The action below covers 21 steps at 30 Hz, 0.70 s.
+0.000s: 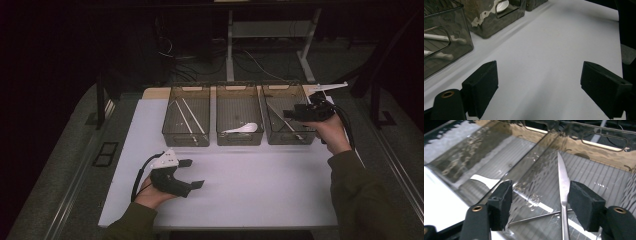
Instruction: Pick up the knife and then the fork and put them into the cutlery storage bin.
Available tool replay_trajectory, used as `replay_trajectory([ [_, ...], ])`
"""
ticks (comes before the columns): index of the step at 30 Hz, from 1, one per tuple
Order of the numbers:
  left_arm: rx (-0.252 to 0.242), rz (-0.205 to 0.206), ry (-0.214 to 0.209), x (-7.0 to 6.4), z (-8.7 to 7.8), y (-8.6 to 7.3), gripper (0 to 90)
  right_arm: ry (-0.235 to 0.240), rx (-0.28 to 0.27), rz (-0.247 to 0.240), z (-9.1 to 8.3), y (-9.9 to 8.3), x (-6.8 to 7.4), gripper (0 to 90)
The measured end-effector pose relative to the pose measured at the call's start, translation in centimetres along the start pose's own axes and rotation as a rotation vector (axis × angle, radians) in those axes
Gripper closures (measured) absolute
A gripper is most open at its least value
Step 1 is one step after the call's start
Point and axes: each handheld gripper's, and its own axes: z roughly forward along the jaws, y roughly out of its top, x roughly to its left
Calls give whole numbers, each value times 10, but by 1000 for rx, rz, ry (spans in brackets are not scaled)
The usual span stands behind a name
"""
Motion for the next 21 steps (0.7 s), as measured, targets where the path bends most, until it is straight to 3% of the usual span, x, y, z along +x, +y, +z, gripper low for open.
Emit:
replay_trajectory([
  [12, 4, 0, 9, 2, 0, -1, 133, -16, -85, -79, -27, -30, 32, 241],
  [21, 14, 16, 13, 1, 3, -3, 131, -15, -94, -125, -36, -59, 55, 189],
])
